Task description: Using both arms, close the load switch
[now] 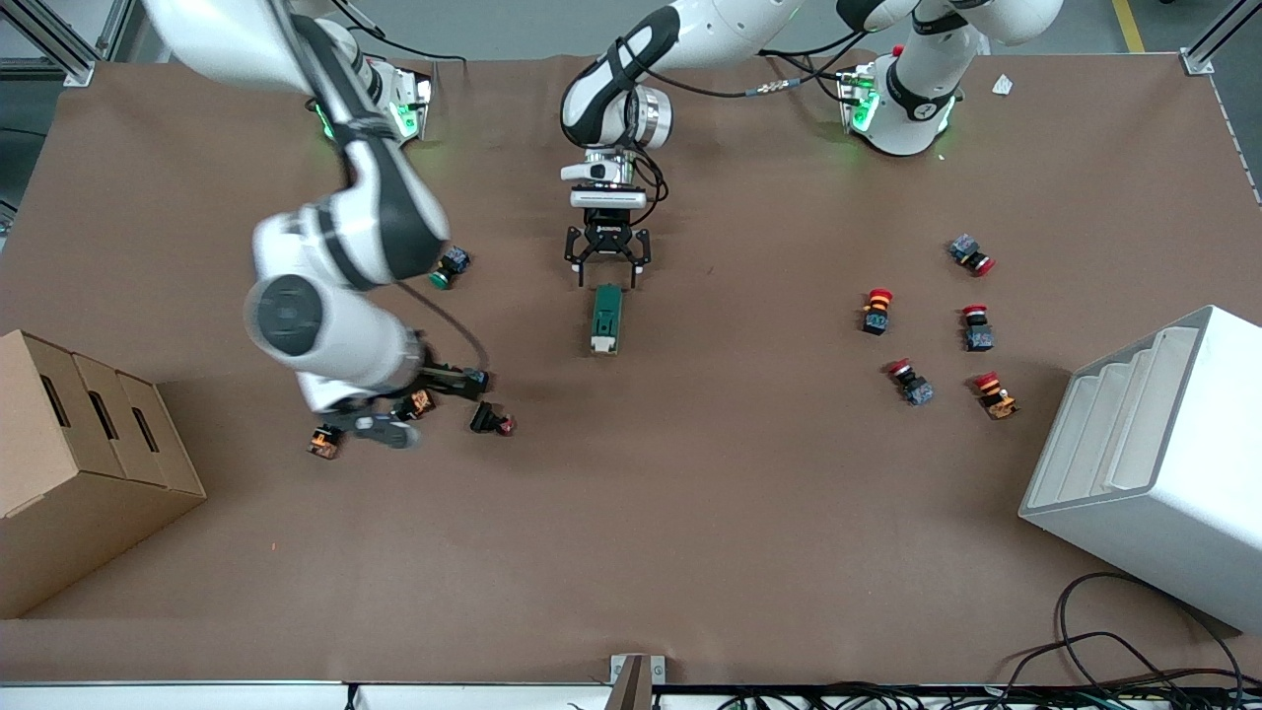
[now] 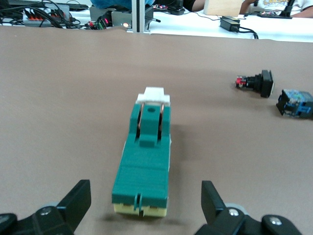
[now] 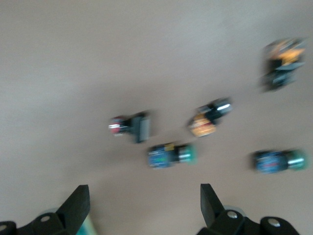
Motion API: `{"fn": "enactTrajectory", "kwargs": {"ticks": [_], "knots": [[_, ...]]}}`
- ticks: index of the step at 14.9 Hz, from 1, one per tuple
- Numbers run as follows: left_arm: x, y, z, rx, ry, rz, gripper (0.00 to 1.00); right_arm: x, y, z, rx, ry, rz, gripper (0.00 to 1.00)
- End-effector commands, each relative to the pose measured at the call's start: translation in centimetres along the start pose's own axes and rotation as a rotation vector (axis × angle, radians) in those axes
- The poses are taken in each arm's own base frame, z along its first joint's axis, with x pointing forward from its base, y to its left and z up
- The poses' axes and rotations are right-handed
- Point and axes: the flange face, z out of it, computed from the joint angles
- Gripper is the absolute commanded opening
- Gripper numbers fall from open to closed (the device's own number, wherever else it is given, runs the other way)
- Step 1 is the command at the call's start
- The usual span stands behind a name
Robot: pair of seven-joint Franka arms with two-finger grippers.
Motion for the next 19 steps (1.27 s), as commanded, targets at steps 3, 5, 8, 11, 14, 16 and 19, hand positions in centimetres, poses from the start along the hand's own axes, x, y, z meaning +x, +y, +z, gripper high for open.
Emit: {"fn": "enactTrajectory", "kwargs": {"ticks": [3, 5, 8, 11, 14, 16, 19], "knots": [[9.4, 1.4, -2.1, 0.09, -0.075, -0.008, 1.0, 3.1, 11.2, -7.4, -0.045, -0.078, -0.134, 1.0], [14.9, 1.8, -2.6, 0.139, -0.136, -0.081, 1.0, 4.2, 15.6, -9.7, -0.036, -0.092, -0.15, 1.0], [22.3, 1.6, -2.3, 0.217, -0.244, -0.122, 1.0, 4.5, 20.6, -11.9, -0.037, -0.074, -0.164, 1.0], [32.2, 0.3, -0.4, 0.28, -0.42, -0.178, 1.0, 4.8, 24.3, -12.7, -0.025, -0.078, -0.146, 1.0], [39.4, -3.7, 1.9, 0.384, -0.552, -0.166, 1.0, 5.1, 25.1, -13.5, -0.025, -0.06, -0.131, 1.0], [45.1, -8.4, 3.1, 0.4, -0.636, -0.088, 1.0, 5.3, 25.1, -13.9, -0.022, -0.049, -0.128, 1.0], [53.0, -16.4, 4.5, 0.319, -0.763, -0.071, 1.0, 5.2, 24.6, -13.9, -0.024, -0.049, -0.137, 1.0]]}}
